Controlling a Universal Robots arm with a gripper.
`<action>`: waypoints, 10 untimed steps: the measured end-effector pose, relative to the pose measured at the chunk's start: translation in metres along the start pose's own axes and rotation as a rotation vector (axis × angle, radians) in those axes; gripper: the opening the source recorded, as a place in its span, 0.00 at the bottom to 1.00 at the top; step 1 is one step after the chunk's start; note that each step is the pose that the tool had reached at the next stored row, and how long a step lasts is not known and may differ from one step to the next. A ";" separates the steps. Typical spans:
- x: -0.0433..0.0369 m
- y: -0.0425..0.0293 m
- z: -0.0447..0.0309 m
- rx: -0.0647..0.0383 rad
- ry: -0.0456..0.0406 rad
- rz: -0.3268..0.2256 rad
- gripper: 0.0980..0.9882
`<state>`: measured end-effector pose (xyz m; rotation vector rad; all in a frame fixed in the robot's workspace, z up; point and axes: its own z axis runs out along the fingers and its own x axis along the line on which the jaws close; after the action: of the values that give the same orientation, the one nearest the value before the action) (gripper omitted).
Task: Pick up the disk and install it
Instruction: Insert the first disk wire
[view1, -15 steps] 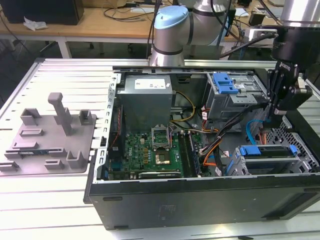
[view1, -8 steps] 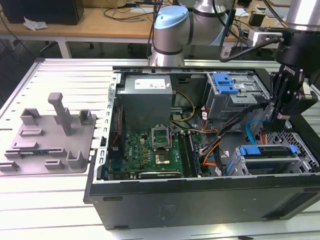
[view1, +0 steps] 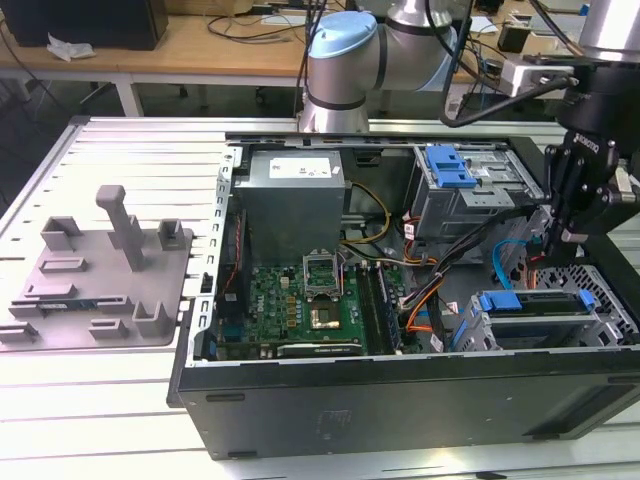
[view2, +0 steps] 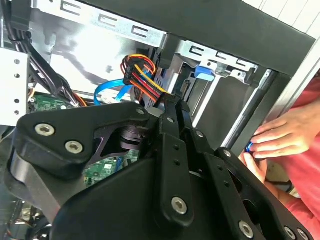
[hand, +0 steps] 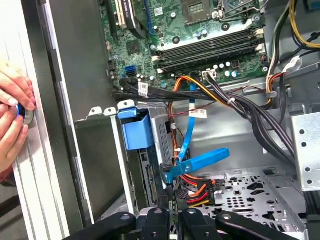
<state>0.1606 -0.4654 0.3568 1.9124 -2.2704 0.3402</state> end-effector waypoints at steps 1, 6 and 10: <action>0.0004 -0.0001 0.0001 0.002 -0.0005 -0.006 0.07; 0.0056 -0.0010 0.0017 0.010 -0.0032 -0.039 0.07; 0.0081 -0.0013 0.0022 0.010 -0.0033 -0.039 0.07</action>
<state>0.1606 -0.4739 0.3569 1.9605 -2.2347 0.3449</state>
